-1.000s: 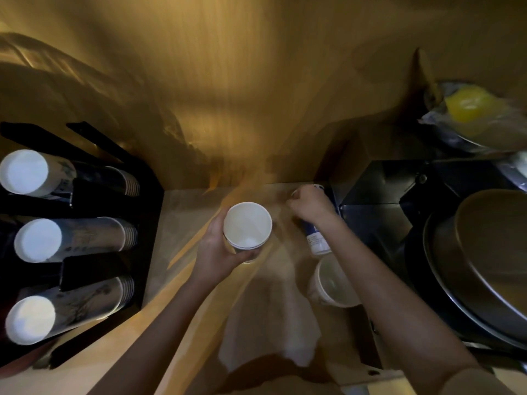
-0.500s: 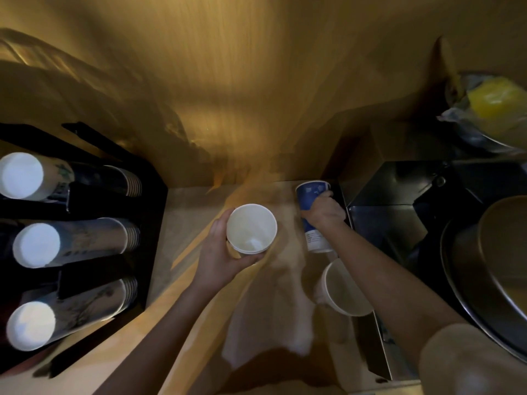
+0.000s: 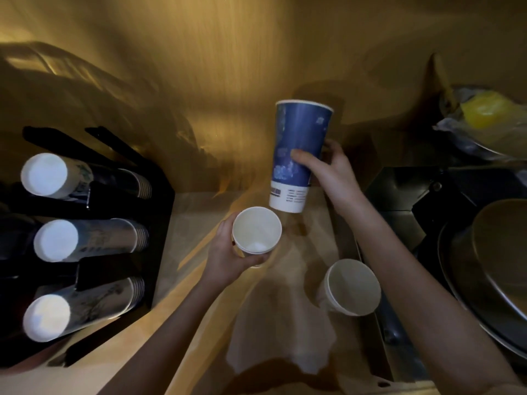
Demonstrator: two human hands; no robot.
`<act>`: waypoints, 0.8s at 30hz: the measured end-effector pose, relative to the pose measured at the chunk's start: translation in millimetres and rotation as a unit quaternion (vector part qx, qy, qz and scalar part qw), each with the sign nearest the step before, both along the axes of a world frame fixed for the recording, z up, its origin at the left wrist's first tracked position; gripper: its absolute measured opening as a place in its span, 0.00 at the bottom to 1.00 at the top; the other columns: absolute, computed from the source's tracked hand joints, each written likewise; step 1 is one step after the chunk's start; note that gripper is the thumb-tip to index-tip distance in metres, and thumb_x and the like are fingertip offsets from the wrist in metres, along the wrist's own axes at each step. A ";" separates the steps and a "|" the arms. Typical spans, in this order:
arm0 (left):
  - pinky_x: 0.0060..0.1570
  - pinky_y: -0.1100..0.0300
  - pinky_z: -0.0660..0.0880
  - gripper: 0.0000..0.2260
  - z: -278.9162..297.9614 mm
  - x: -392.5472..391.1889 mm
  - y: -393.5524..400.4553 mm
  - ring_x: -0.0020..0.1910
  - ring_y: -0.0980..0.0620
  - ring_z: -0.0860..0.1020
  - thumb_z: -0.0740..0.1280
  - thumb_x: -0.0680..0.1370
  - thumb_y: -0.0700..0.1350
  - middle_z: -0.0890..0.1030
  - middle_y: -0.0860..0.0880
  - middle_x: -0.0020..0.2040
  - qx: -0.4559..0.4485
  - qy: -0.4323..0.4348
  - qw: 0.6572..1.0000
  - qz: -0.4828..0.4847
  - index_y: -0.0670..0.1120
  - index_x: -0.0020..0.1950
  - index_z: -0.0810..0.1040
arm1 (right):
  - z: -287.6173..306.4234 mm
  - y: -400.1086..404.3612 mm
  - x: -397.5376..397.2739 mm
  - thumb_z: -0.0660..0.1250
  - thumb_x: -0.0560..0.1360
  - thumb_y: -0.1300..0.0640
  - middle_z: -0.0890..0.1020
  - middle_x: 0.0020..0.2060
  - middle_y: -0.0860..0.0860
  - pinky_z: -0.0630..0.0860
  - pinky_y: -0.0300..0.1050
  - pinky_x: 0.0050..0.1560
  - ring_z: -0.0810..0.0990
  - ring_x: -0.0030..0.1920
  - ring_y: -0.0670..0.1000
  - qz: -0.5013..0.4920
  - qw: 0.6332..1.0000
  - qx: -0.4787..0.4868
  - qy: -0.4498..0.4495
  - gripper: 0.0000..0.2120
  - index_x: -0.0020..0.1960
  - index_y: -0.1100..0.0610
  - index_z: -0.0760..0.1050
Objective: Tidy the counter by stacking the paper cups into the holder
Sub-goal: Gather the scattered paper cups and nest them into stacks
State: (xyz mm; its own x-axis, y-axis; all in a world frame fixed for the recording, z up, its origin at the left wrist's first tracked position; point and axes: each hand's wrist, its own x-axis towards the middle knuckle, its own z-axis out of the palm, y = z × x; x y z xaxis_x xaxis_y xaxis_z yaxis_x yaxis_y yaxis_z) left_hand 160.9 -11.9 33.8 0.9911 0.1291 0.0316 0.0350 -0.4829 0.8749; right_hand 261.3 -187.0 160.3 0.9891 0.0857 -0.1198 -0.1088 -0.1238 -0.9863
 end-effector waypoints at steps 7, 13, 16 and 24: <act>0.50 0.71 0.69 0.41 5.1 -2.1 -0.6 0.53 0.64 0.72 0.76 0.54 0.57 0.70 0.64 0.54 -0.028 0.009 1.000 0.004 0.55 0.64 0.65 | -34.3 17.3 -44.1 0.74 0.66 0.66 0.74 0.59 0.48 0.76 0.33 0.53 0.77 0.55 0.39 0.128 0.992 0.016 0.010 0.36 0.68 0.55 0.58; 0.53 0.64 0.70 0.41 4.9 -3.0 -2.0 0.58 0.56 0.72 0.80 0.58 0.47 0.72 0.54 0.60 -0.010 0.020 1.000 0.016 0.48 0.67 0.66 | -59.9 14.0 -53.9 0.78 0.63 0.58 0.69 0.65 0.50 0.69 0.51 0.68 0.68 0.66 0.50 0.185 0.969 -0.161 -0.039 0.43 0.69 0.54 0.56; 0.57 0.61 0.70 0.42 5.7 -3.0 -1.7 0.61 0.56 0.71 0.80 0.58 0.48 0.73 0.52 0.63 -0.015 0.028 0.999 0.016 0.49 0.68 0.64 | -65.7 11.7 -56.1 0.77 0.63 0.58 0.67 0.68 0.51 0.68 0.48 0.68 0.67 0.68 0.50 0.192 0.963 -0.174 -0.071 0.45 0.71 0.52 0.53; 0.53 0.63 0.68 0.44 8.6 -4.3 -1.1 0.58 0.56 0.70 0.74 0.51 0.58 0.70 0.56 0.58 -0.024 0.043 0.999 0.016 0.49 0.66 0.68 | -81.7 9.3 -65.5 0.73 0.65 0.46 0.69 0.68 0.51 0.66 0.46 0.66 0.67 0.67 0.51 0.232 0.904 -0.324 -0.155 0.41 0.72 0.51 0.56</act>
State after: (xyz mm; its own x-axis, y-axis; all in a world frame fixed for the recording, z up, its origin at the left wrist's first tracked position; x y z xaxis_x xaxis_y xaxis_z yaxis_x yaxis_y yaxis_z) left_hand 156.5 -12.9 42.4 0.9853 0.1600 -0.0606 0.1259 -0.4382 0.8900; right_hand 195.8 -177.7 78.6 0.8592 0.5114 -0.0167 0.3724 -0.6473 -0.6651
